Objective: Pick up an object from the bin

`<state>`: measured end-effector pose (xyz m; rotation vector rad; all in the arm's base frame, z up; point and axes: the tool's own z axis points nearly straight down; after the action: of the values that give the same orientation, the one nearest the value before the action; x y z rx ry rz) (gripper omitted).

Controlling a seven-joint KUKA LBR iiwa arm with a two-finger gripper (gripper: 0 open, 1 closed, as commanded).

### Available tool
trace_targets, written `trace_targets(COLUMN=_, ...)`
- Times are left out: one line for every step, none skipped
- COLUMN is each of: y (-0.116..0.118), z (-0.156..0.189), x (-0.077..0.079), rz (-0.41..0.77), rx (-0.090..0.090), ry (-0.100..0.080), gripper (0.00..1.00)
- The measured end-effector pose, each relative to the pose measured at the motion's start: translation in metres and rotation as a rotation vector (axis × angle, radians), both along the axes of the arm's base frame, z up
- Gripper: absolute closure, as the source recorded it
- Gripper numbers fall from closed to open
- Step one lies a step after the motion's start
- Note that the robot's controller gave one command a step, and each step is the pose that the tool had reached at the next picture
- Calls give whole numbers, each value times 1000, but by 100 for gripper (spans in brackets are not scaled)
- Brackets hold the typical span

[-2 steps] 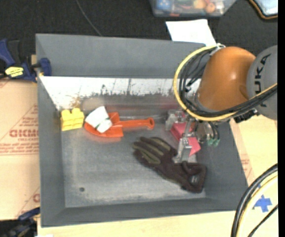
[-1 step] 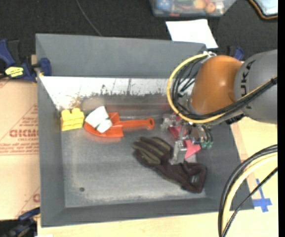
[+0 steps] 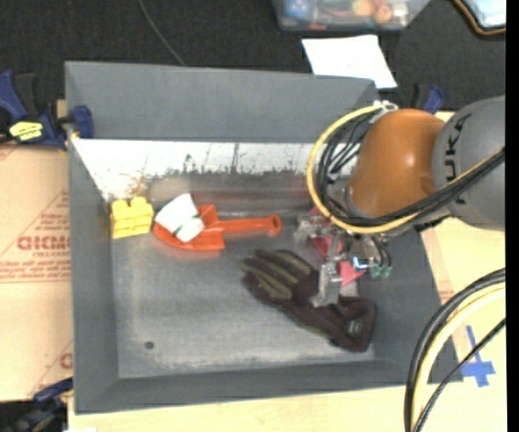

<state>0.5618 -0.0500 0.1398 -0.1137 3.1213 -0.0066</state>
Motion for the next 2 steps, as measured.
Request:
trace_targets(y=15, z=-65, x=36, rz=166, rx=-1, ry=9, gripper=0)
trace_targets(y=-2, z=-64, x=11, rz=172, rx=-5, ry=-9, gripper=0)
